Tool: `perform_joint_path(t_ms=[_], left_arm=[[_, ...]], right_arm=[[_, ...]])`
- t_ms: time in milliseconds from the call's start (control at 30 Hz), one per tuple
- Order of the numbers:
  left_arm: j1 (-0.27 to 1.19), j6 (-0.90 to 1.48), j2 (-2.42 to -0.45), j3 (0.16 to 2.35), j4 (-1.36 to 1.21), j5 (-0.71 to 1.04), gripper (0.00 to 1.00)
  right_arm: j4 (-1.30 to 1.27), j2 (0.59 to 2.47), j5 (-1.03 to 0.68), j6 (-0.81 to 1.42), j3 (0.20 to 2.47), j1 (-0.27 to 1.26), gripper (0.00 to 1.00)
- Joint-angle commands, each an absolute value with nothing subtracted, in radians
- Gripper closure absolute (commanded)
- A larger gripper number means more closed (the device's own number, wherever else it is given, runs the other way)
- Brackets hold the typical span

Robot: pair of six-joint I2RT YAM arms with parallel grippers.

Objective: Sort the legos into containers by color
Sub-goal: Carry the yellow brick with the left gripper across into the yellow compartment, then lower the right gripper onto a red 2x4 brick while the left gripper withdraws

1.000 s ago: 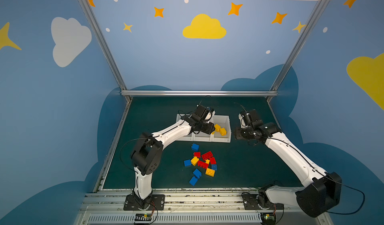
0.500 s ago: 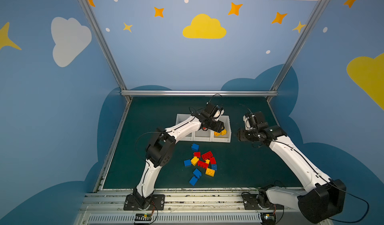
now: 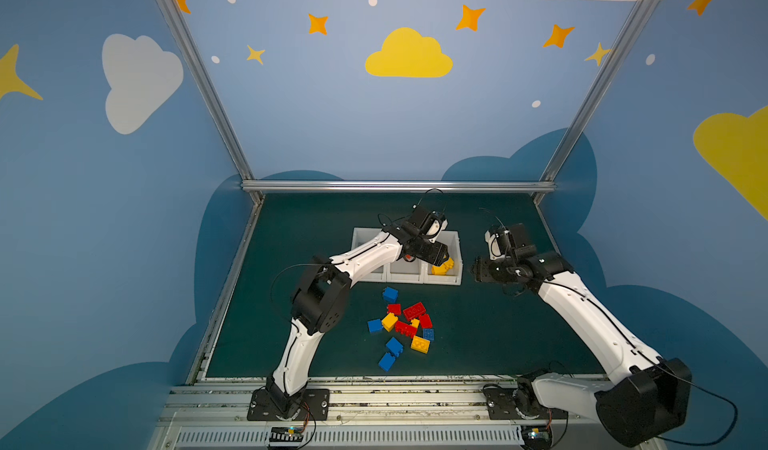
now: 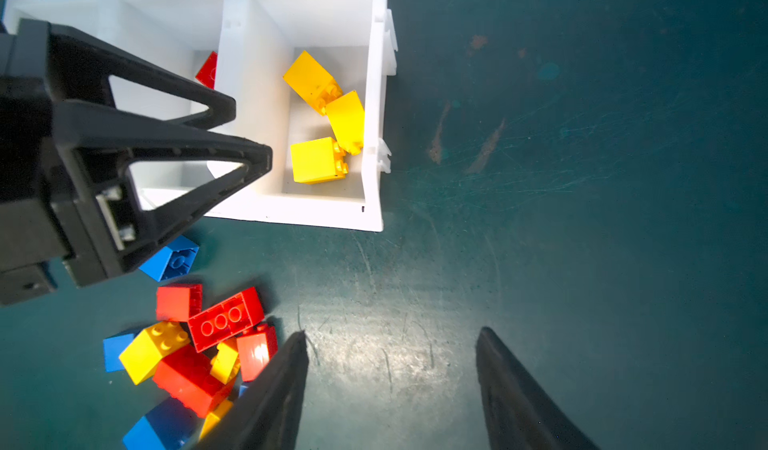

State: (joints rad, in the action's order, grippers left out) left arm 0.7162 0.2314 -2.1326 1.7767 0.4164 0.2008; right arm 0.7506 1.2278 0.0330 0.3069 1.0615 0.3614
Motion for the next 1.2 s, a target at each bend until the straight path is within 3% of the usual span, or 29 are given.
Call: perform_joint_path(t_ms=[0, 167, 467, 633, 867, 1167], left_arm=[[0.71, 0.218, -2.048, 1.737, 0.417, 0.176, 0.37], [0.672, 0.224, -1.945, 1.627, 0.388, 0.145, 0.37], [0.533, 0.235, -1.672, 1.347, 0.365, 0.082, 0.35], [0.466, 0.276, -1.476, 1.152, 0.355, -0.053, 0.34], [0.374, 0.334, -1.235, 0.926, 0.354, -0.086, 0.32], [0.366, 0.419, -1.05, 0.739, 0.335, -0.107, 0.31]], right_arm=[[0.711, 1.221, -0.035, 0.317, 1.022, 0.363, 0.35], [0.673, 1.244, -0.094, 0.334, 0.991, 0.402, 0.34], [0.654, 1.437, -0.116, 0.339, 1.037, 0.623, 0.3], [0.724, 1.581, -0.113, 0.35, 1.143, 0.722, 0.19], [0.751, 1.733, -0.073, 0.347, 1.234, 0.819, 0.18], [0.785, 1.849, -0.055, 0.337, 1.302, 0.865, 0.18]])
